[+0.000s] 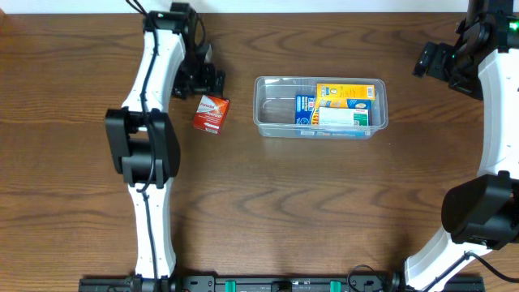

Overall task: Pack container
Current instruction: 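Grasp the red Panadol ActiFast box with the left gripper and lift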

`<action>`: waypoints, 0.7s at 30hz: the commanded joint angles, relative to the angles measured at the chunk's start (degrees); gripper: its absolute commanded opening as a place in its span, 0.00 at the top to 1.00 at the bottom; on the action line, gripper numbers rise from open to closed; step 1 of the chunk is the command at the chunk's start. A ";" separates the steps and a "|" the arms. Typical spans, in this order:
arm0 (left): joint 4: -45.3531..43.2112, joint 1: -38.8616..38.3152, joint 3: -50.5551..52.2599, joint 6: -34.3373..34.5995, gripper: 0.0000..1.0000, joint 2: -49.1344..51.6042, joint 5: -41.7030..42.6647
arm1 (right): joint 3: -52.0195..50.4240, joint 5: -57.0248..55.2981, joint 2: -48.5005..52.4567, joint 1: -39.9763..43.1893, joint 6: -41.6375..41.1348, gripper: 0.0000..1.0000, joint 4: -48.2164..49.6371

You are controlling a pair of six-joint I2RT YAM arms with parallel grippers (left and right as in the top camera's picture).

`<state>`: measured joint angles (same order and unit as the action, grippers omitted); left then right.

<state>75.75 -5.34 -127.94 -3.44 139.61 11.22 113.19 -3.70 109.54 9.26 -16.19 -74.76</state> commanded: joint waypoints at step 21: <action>-1.14 -9.49 0.22 5.40 0.02 1.40 -13.66 | 0.35 -0.59 -1.53 0.07 -0.94 0.01 -0.02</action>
<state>74.54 -14.52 -127.83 0.43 141.34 1.63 113.19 -3.70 109.54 9.26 -16.19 -74.76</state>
